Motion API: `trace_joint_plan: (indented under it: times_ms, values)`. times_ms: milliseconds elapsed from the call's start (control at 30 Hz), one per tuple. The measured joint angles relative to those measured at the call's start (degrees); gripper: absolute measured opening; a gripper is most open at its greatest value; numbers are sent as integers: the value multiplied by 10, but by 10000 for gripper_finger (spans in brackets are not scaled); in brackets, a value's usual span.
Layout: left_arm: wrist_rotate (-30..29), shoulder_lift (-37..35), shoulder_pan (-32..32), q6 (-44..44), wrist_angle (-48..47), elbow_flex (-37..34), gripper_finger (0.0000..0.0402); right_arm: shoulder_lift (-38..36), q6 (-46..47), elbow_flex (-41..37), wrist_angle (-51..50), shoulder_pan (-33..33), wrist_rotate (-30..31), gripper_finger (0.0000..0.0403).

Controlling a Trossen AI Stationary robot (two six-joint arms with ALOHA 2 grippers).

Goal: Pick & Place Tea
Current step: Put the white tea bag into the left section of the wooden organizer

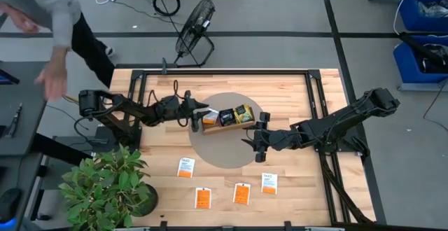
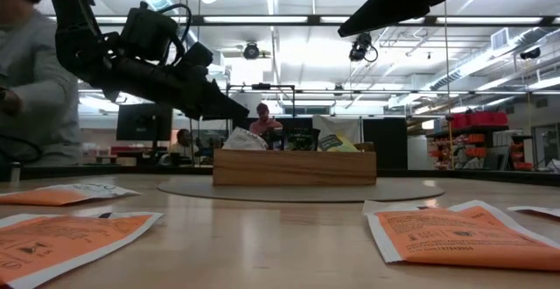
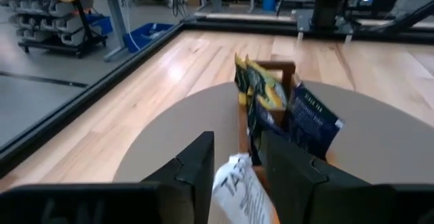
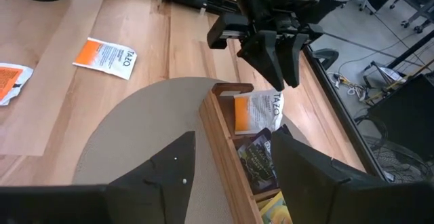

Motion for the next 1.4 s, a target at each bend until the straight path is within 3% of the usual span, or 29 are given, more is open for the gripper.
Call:
trace_joint_plan:
  times_ms: [900,1033,1300,1400]
  values:
    - [1,0,1,-31,-112,0,126,0,0,0,1,0,0,201]
    - [-6,0,1,-31,-106,0,126,0,0,0,0,0,0,201]
    - [-91,0,1,-31,-41,0,126,0,0,0,0,0,0,201]
    - [-90,0,-1,-33,-14,0,126,0,7,0,-3,0,-16,201]
